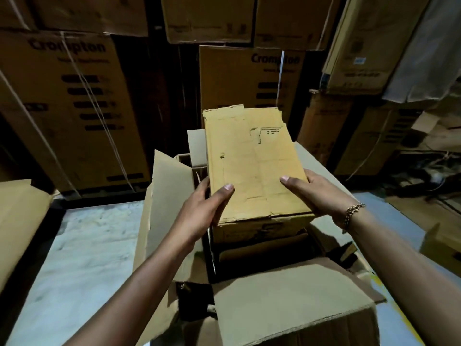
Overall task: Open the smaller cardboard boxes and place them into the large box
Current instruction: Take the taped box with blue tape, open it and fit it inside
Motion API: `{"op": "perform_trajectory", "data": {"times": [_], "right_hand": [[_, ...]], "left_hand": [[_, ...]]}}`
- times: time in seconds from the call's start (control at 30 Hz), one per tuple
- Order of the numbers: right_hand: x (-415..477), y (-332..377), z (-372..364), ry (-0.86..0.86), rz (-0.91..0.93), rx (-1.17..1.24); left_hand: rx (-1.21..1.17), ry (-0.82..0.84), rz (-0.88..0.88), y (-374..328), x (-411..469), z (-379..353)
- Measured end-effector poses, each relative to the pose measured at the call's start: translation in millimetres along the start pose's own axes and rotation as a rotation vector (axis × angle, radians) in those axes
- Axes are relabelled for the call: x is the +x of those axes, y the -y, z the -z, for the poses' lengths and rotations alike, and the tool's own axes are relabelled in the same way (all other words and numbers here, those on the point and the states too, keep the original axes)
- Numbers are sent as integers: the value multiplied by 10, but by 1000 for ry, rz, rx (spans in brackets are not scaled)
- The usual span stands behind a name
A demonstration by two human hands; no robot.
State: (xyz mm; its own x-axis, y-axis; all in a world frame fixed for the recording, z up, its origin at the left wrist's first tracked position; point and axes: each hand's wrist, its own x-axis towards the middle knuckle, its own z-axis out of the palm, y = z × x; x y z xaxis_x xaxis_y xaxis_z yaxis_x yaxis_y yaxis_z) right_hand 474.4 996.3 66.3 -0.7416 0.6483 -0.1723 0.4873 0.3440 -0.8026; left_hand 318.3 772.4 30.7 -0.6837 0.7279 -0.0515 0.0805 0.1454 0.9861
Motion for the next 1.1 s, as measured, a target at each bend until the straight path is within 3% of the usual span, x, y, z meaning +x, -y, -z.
{"op": "perform_trajectory", "data": {"times": [0.3,0.53,0.67,0.83,1.1], "right_hand": [[156,-197,96,165,-38,-159],[553,-353,-49,304,-7,-191],[678,-416,-91,294,44,-298],[760,-530,-237,336,171,-713],[838,-497,-609,233,224,-933]], "left_hand": [[178,-12,126,111,-53,-174],[233,-148,280,240,151,-333],[510,-163,304,283,230,-416],[968,-54,326,409,260,-635],[1308,-55,301,637,468,-809]]}}
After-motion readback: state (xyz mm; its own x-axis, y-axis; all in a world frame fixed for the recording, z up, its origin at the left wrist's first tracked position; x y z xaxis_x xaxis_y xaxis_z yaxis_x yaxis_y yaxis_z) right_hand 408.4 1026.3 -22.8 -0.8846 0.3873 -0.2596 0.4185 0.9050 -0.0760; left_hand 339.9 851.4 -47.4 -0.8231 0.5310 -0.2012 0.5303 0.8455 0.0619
